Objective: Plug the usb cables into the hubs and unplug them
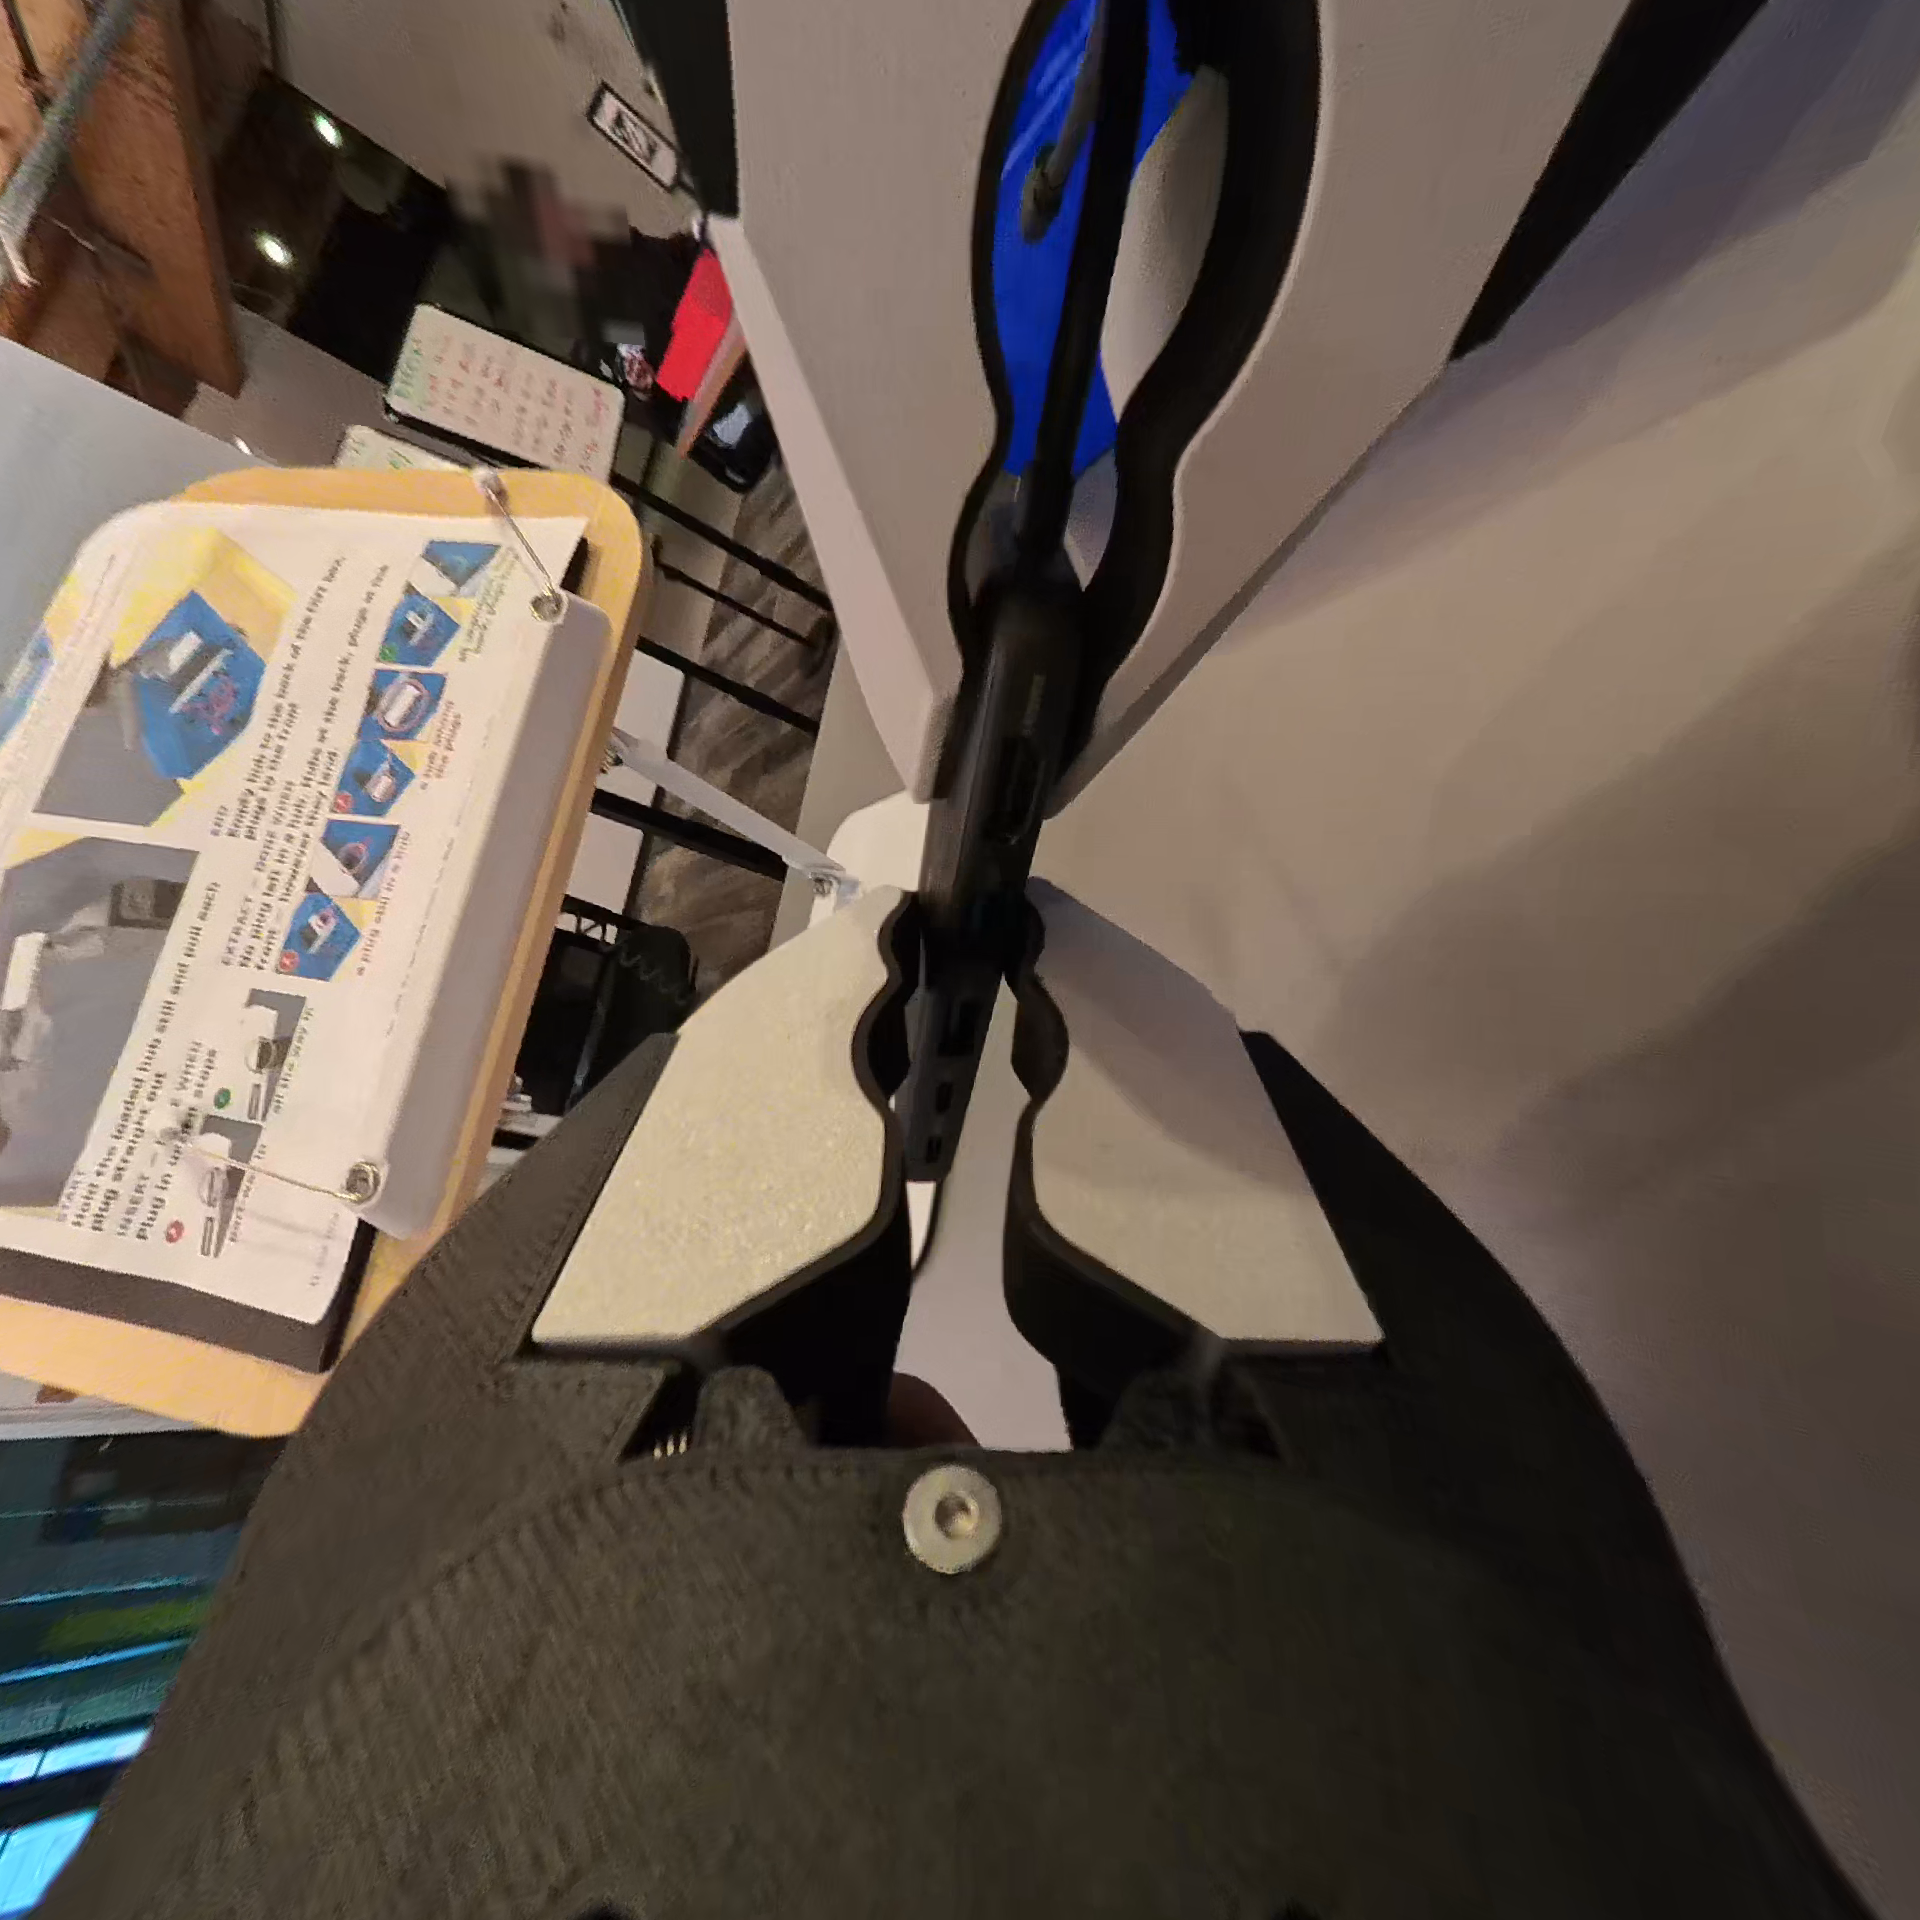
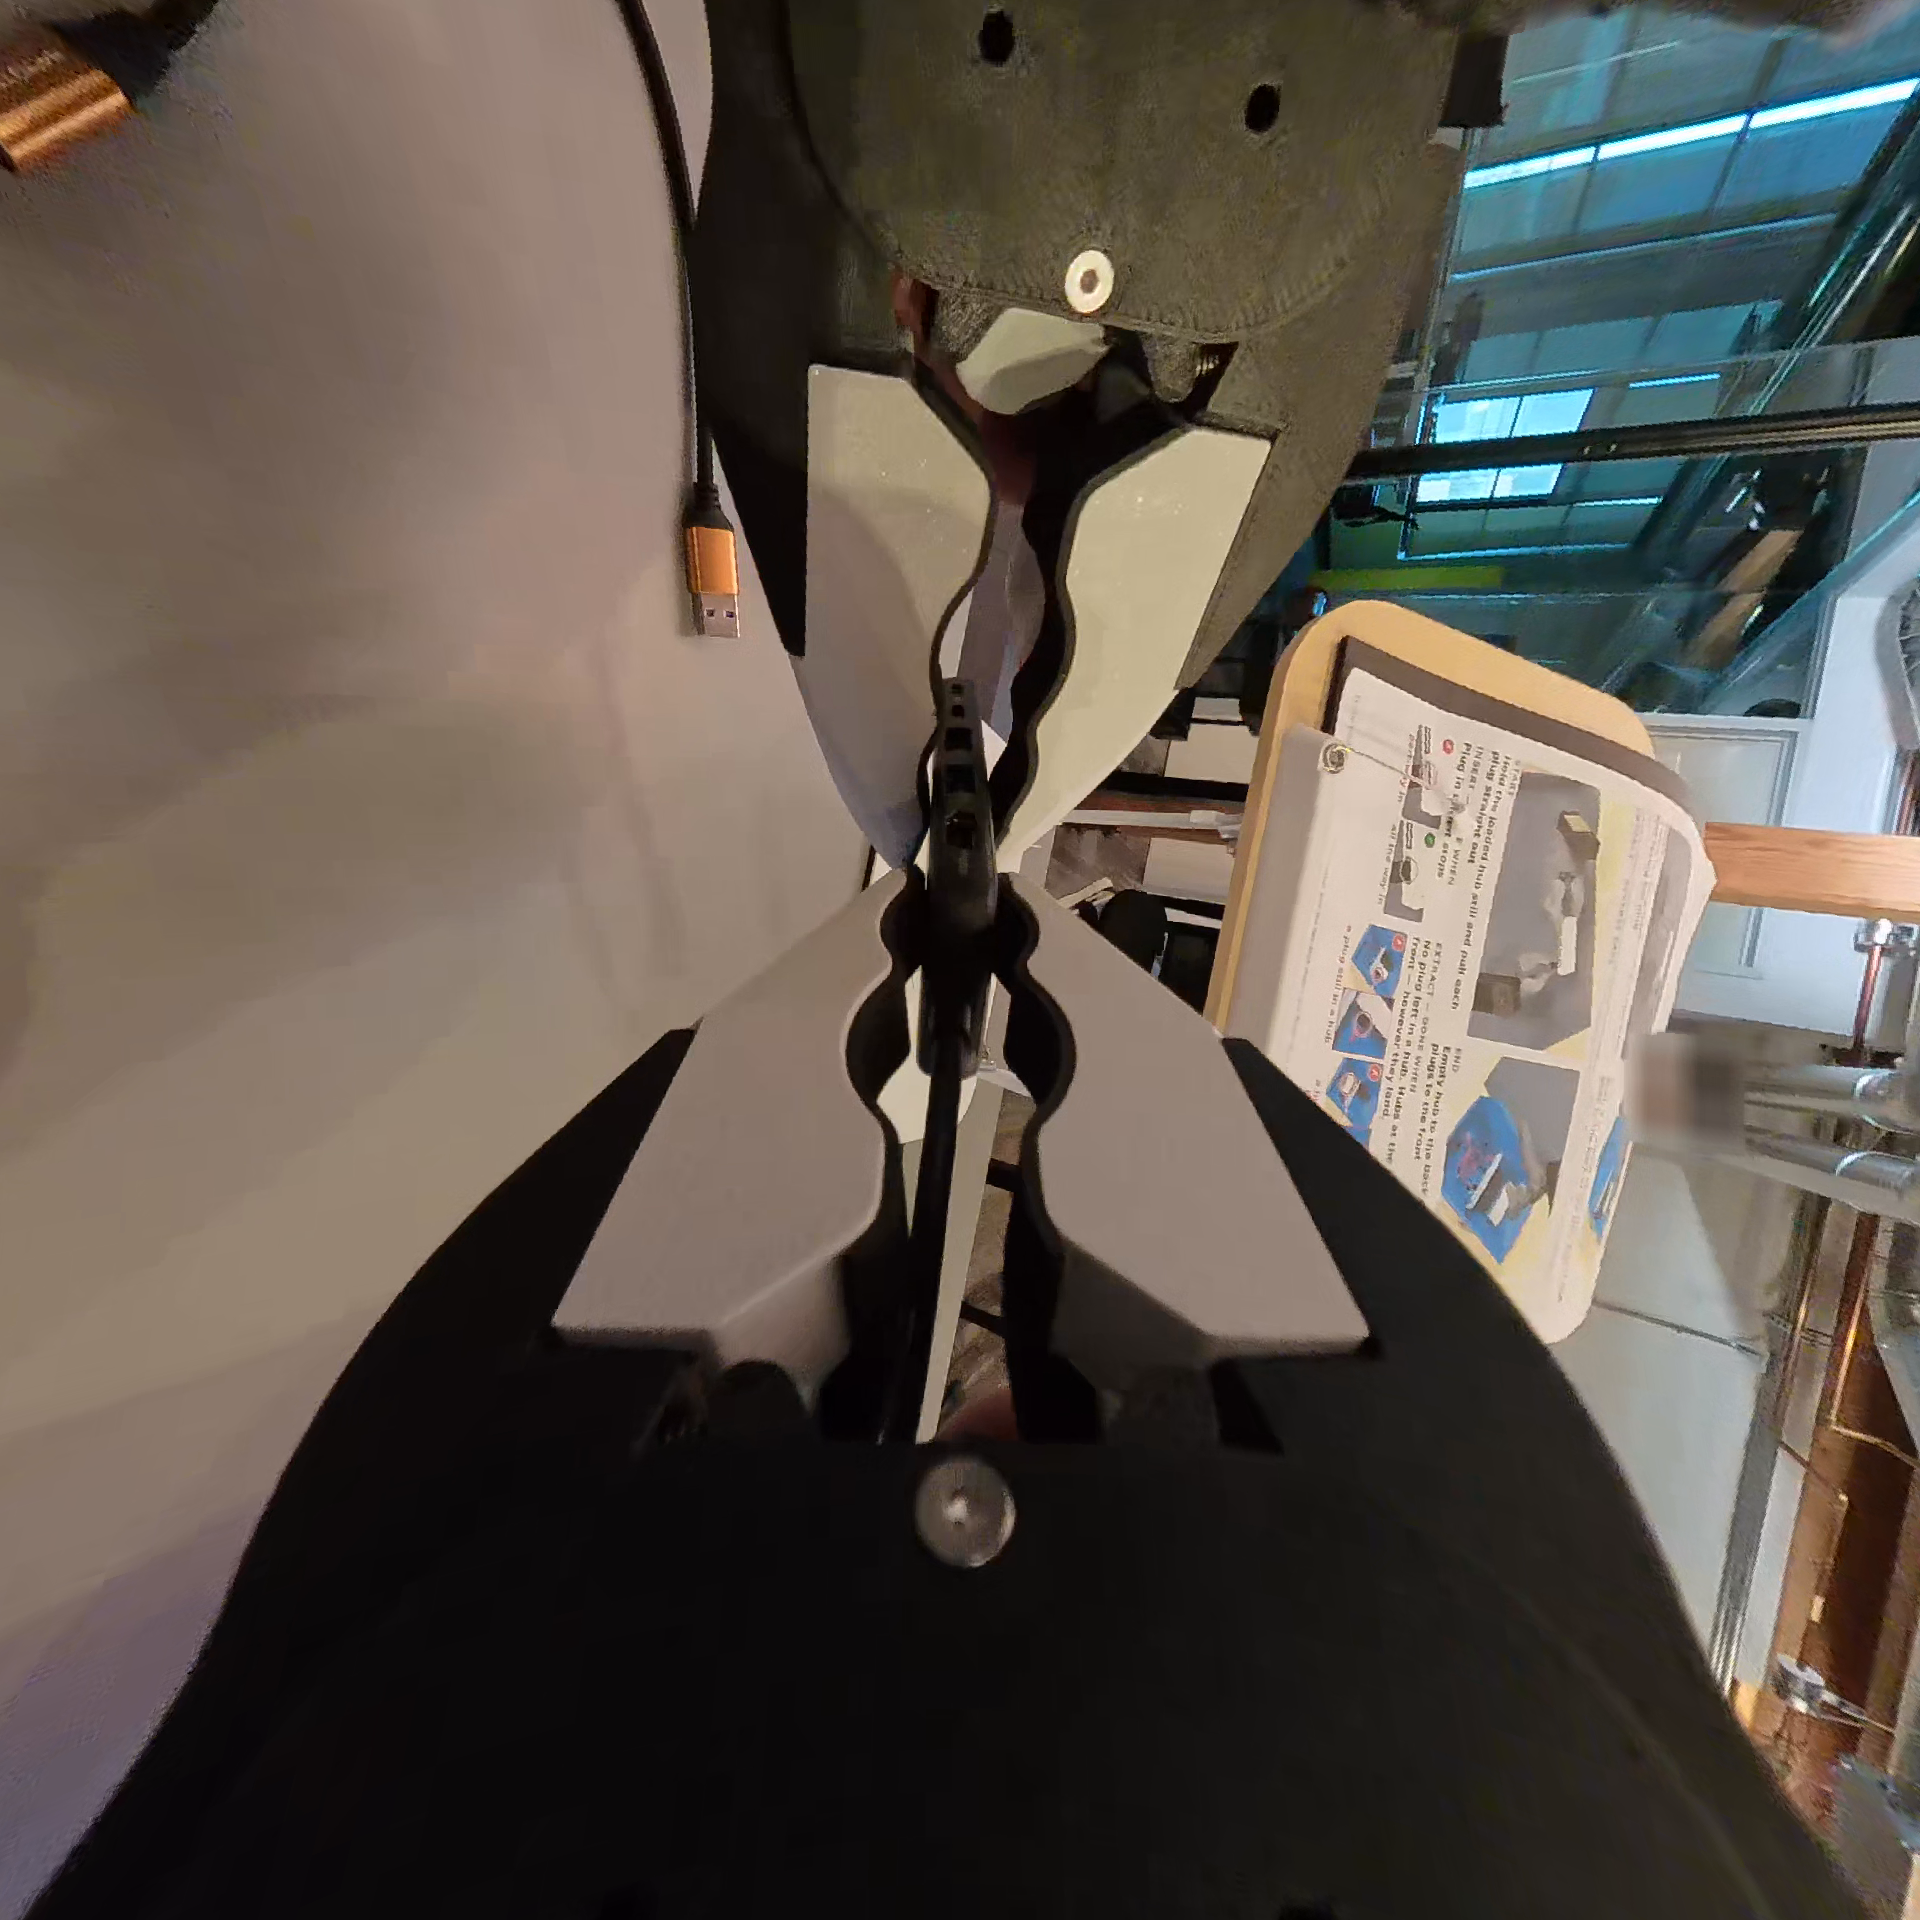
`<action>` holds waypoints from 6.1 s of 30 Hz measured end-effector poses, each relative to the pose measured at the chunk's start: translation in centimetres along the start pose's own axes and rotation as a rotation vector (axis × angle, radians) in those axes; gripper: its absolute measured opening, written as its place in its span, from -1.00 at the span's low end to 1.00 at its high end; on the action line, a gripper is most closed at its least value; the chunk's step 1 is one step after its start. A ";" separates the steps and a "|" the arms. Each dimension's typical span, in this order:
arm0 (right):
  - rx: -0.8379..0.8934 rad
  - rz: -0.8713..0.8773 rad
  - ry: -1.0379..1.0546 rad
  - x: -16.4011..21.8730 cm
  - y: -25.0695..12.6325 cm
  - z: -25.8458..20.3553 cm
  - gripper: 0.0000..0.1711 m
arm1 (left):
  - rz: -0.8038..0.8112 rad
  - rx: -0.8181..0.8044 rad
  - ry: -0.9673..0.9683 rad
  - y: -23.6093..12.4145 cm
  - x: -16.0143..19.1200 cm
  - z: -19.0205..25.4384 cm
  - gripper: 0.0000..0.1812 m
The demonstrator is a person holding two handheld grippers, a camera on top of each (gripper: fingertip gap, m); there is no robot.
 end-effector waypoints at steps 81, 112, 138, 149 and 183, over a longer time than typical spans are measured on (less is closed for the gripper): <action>-0.178 -0.311 0.067 4.0 5.3 -7.3 -0.22 | -0.495 0.470 -0.485 -0.2 10.7 6.2 -0.84; -0.497 0.501 1.557 1.9 0.8 3.1 -0.67 | -0.184 -0.539 0.394 0.2 -1.7 -4.1 -0.84; -0.386 0.703 1.577 2.6 -0.5 5.6 -0.86 | 0.048 -0.459 0.225 -2.2 -3.6 -5.2 -0.58; -0.338 0.749 1.109 -0.1 -3.4 4.8 -0.86 | 0.356 0.174 -0.606 -8.1 -5.8 -7.6 -0.44; -0.219 1.008 0.935 -3.1 -7.3 5.6 -0.86 | 0.756 0.468 -0.918 -6.5 -9.1 -4.2 -0.72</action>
Point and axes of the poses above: each gripper's, where its closed fingertips meet, y out along the fingers, x out of its underside, z = x × y across the jaws, the point moved 1 cm from there along -y, back along the fingers, and after that the axes turned 5 degrees about y, right-handed, at the moved point
